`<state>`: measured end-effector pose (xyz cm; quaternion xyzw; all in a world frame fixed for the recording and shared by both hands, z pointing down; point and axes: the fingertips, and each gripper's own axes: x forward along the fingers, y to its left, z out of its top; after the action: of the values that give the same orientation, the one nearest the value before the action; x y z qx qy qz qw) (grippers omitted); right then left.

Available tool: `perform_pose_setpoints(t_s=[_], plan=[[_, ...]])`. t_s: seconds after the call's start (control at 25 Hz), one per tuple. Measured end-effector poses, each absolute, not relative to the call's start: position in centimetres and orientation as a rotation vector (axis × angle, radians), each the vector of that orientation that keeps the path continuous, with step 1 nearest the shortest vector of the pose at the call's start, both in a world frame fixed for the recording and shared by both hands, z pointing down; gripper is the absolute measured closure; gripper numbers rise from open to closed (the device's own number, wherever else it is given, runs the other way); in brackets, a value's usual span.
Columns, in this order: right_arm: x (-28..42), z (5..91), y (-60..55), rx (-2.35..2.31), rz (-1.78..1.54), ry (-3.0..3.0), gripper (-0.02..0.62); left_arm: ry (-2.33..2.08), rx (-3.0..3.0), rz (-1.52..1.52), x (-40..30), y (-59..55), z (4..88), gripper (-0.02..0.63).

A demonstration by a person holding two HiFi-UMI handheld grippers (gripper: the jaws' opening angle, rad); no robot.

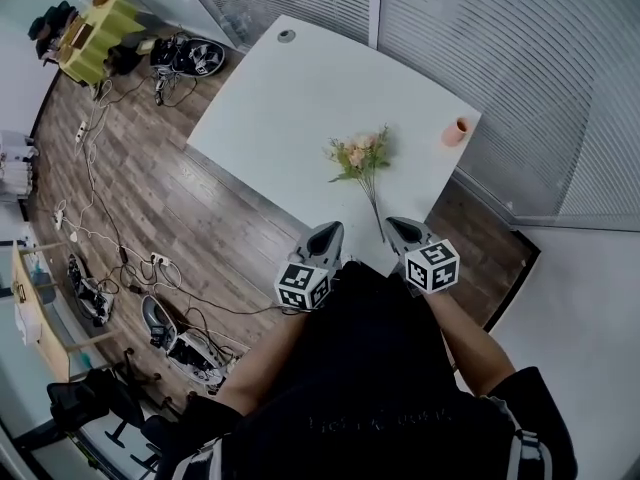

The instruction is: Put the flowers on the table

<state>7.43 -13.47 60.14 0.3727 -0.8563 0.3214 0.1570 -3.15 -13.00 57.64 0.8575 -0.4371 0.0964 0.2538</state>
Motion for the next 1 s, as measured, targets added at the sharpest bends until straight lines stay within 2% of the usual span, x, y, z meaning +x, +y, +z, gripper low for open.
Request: perform_pose_setpoints(t_s=[0.48, 1.0], plan=[[7.5, 50.2, -13.1, 1.109, 0.824, -2.716, 0.566, -1.112, 2.517, 0.220, -0.5, -11.9, 51.8, 0.588], [6.5, 40.8, -11.7, 1.103, 0.637, -2.924, 0.566, -1.183, 2.575, 0.076, -1.4, -12.7, 44.7, 0.588]])
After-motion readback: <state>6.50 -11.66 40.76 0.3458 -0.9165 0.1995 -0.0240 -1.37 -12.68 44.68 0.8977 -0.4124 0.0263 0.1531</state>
